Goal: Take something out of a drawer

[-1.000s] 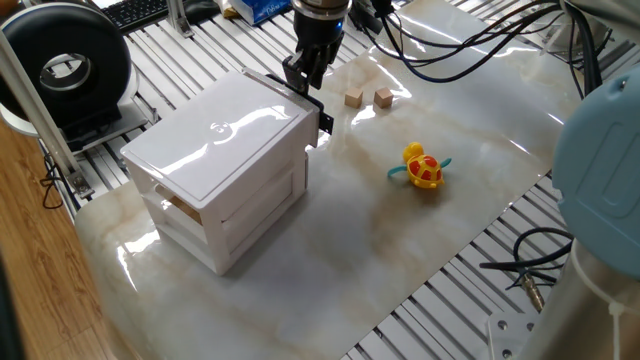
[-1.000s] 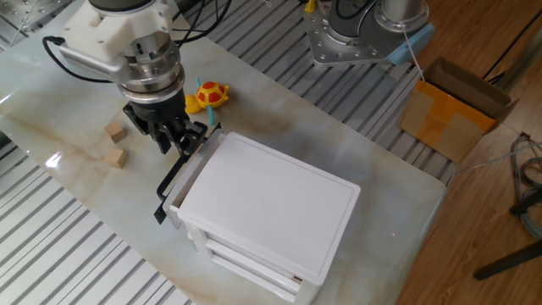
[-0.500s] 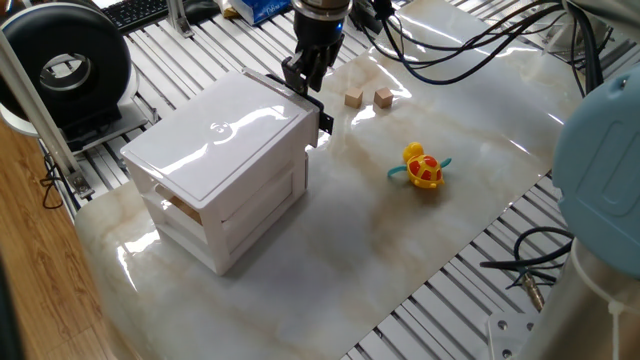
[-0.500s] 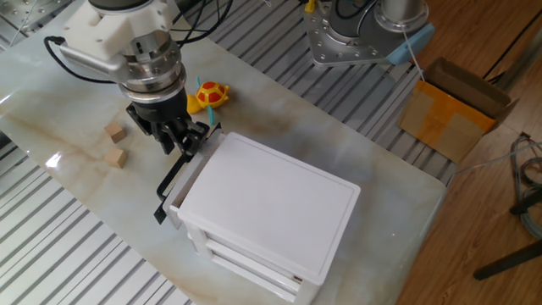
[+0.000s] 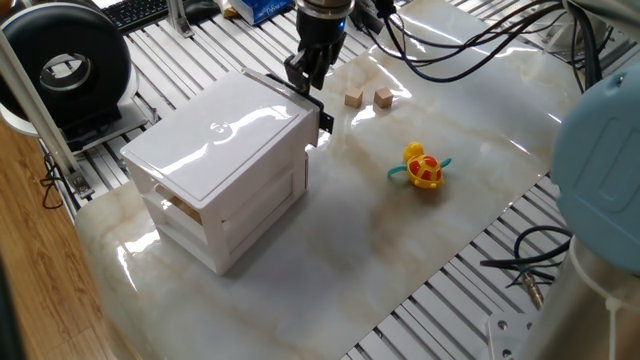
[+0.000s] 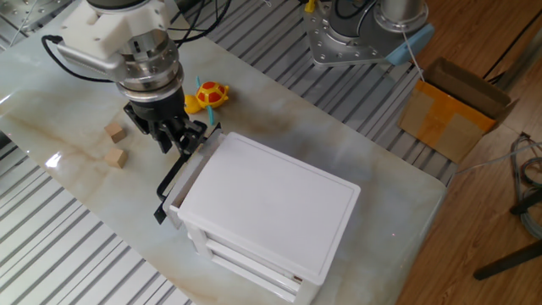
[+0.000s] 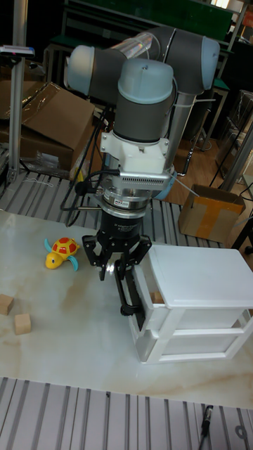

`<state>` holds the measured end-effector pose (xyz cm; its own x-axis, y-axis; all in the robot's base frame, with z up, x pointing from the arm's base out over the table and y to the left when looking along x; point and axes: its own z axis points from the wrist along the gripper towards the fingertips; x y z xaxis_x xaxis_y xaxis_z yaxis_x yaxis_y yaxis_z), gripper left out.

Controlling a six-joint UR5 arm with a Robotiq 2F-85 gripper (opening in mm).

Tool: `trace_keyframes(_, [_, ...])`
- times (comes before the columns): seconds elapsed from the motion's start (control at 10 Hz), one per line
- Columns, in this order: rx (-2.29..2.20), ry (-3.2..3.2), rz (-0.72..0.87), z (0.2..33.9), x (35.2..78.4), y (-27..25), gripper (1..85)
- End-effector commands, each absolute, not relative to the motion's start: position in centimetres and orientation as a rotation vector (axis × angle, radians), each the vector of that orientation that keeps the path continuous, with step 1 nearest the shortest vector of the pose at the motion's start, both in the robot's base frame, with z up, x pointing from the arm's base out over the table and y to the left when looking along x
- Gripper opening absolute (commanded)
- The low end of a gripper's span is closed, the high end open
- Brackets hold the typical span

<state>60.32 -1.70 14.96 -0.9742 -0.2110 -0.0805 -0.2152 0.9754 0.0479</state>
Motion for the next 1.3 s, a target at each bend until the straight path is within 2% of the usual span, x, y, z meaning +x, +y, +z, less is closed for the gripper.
trace_keyframes(0.0, [-0.35, 3.047, 0.038, 15.0, 60.3, -3.4, 38.7])
trace_keyframes(0.5, [-0.293, 3.048, 0.112, 16.1, 59.7, -0.7, 39.0])
trace_keyframes(1.0, [-0.333, 3.072, 0.117, 20.2, 57.3, -0.4, 39.3])
trace_keyframes(1.2, [-0.332, 3.079, 0.053, 21.5, 57.4, 0.3, 38.3])
